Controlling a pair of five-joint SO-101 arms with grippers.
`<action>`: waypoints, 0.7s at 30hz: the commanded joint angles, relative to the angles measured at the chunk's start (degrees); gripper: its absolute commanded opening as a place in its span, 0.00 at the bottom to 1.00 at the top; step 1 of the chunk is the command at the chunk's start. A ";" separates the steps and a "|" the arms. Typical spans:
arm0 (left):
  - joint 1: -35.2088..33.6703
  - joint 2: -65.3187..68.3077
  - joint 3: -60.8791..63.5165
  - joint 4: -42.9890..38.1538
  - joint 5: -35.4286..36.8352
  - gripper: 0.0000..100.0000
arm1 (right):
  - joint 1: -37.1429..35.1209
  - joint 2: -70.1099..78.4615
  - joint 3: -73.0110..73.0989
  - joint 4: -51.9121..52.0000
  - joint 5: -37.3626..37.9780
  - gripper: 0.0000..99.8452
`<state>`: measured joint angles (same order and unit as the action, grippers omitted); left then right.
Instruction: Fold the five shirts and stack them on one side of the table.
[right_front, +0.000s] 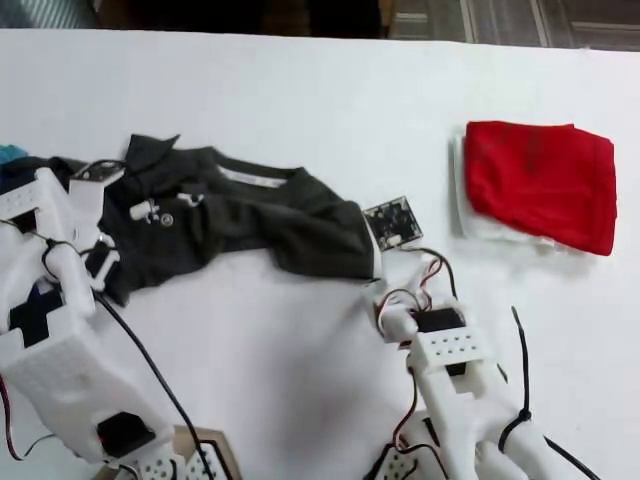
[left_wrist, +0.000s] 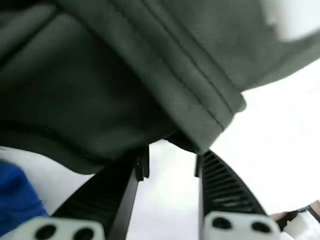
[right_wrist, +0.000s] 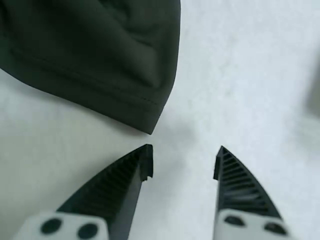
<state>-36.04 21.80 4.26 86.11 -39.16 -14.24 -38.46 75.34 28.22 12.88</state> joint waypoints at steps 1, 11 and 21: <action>-0.44 -1.32 -2.24 -1.23 0.44 0.16 | -0.13 0.22 -0.18 -1.10 -0.26 0.20; -0.44 -0.53 -3.21 -7.12 1.76 0.19 | -0.13 0.22 -0.18 -1.10 -0.18 0.20; -0.44 -0.62 -3.21 -8.88 2.29 0.02 | -0.13 0.22 -0.18 -1.10 -0.18 0.20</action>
<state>-35.96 21.80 2.59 77.76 -37.67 -14.24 -38.46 75.34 28.22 12.88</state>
